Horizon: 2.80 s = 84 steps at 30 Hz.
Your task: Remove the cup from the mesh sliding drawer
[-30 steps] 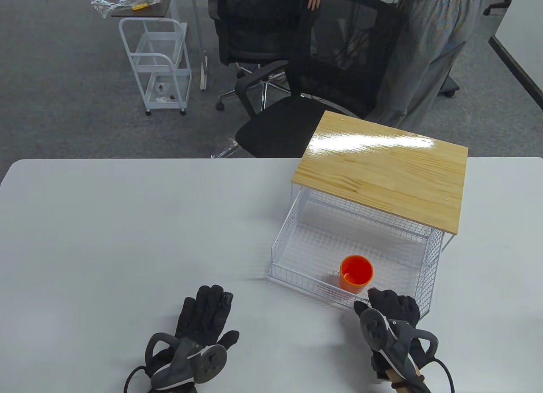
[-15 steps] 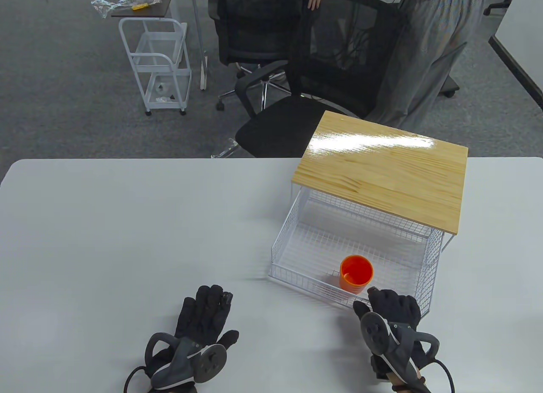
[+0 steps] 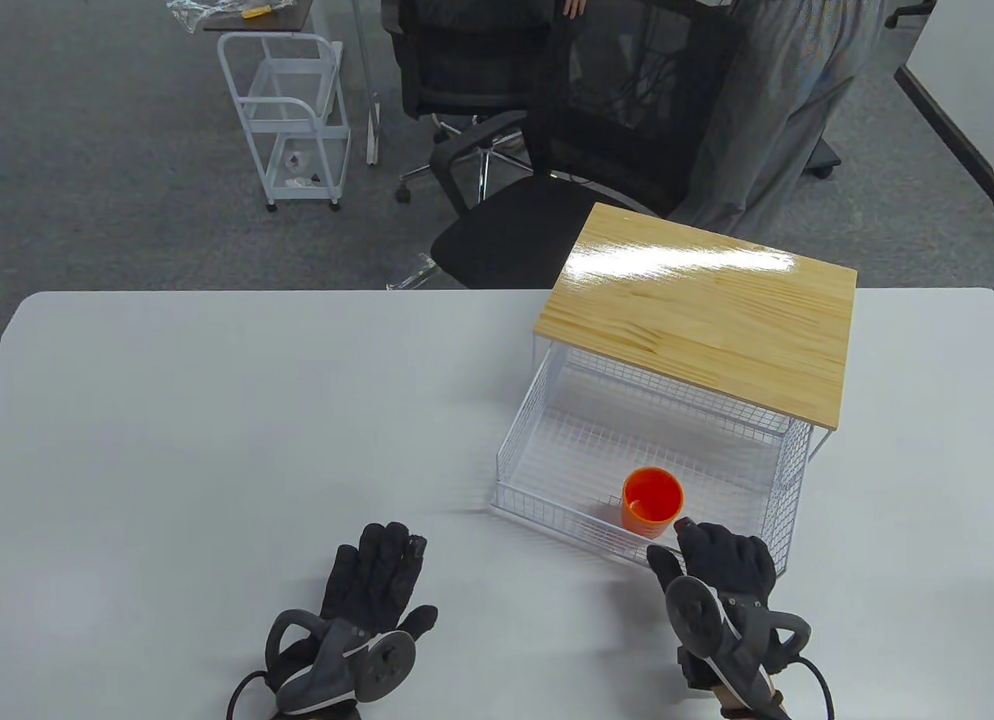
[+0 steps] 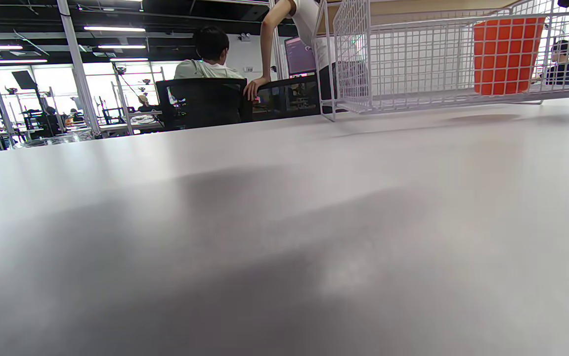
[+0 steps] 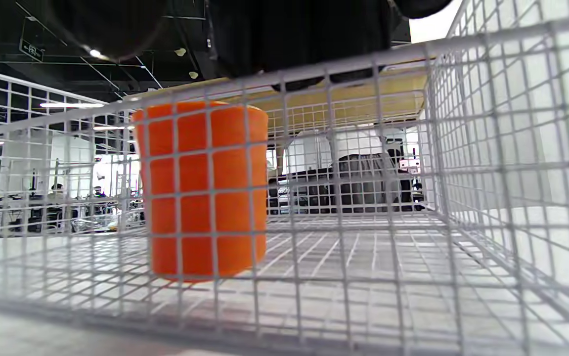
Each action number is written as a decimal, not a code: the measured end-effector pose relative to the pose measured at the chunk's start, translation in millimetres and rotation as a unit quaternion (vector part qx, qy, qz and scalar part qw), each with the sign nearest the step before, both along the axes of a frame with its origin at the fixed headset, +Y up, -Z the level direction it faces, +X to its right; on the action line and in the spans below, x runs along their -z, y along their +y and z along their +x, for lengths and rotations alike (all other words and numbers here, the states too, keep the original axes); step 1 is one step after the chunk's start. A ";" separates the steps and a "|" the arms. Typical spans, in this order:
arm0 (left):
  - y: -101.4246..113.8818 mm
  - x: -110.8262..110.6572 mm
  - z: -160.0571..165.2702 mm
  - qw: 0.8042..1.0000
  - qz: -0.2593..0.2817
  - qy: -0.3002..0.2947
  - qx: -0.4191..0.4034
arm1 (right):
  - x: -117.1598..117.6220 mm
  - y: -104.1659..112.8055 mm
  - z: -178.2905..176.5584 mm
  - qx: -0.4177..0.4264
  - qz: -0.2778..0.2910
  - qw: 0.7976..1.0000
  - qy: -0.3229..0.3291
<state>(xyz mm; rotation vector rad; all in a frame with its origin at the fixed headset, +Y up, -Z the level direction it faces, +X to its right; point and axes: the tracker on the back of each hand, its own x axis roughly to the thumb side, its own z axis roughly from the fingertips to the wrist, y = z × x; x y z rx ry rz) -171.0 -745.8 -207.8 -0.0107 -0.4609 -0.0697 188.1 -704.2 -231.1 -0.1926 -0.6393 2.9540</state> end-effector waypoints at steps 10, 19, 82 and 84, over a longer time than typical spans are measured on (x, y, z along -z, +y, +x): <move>0.7 0.0 -0.4 1.000 0.004 0.000 -0.001 | 24.2 34.9 -4.2 0.000 -0.046 0.999 0.026; 1.0 -0.5 -0.3 1.000 0.010 -0.004 -0.003 | 63.5 51.1 -24.9 -0.030 -0.134 0.990 0.020; 3.1 -2.1 0.2 1.000 0.009 -0.007 -0.003 | 29.1 106.0 -122.6 -0.070 -0.085 0.974 0.199; 3.2 -1.8 -0.1 1.000 0.008 -0.006 -0.004 | 21.8 98.2 -132.6 -0.079 -0.093 0.968 0.218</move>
